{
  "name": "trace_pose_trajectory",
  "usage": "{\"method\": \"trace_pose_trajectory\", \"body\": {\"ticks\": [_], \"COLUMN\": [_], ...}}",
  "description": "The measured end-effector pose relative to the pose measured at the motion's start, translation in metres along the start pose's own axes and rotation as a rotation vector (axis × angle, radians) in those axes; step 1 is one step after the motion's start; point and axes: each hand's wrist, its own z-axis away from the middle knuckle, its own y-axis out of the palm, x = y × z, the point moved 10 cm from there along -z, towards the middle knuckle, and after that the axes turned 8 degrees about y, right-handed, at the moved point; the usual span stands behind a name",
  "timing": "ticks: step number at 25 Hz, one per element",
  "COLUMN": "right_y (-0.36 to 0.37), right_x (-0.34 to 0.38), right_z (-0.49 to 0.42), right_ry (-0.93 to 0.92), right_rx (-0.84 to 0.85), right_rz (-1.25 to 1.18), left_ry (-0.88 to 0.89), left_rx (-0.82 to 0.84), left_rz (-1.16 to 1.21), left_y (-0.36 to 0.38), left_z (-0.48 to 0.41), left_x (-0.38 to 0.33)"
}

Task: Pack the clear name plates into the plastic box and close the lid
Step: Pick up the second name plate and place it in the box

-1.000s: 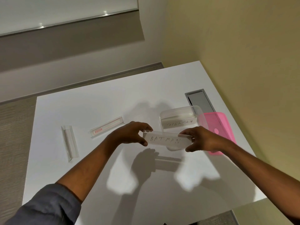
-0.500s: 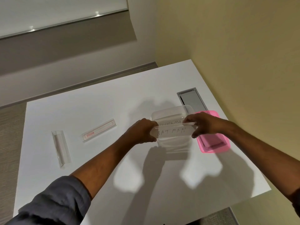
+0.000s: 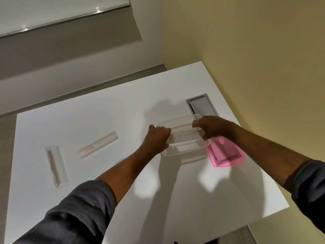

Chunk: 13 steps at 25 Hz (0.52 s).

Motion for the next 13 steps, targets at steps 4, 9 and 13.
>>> {"method": "trace_pose_trajectory", "body": {"ticks": [4,9,13], "right_y": [0.015,0.036,0.052], "right_x": [0.006,0.012,0.013], "right_z": [-0.009,-0.02,-0.028], "right_ry": [-0.048,-0.094,-0.113], "right_rx": [-0.029,-0.087,-0.11], "right_rz": [0.179,0.365,0.411], "left_ry": [-0.003,0.011,0.046], "left_rx": [0.058,0.077,0.084], "left_rz": [-0.072,-0.129,-0.15], "left_y": [0.023,0.042,0.05], "left_z": [-0.008,-0.012,-0.013], "left_x": [-0.007,-0.017,-0.025]}}
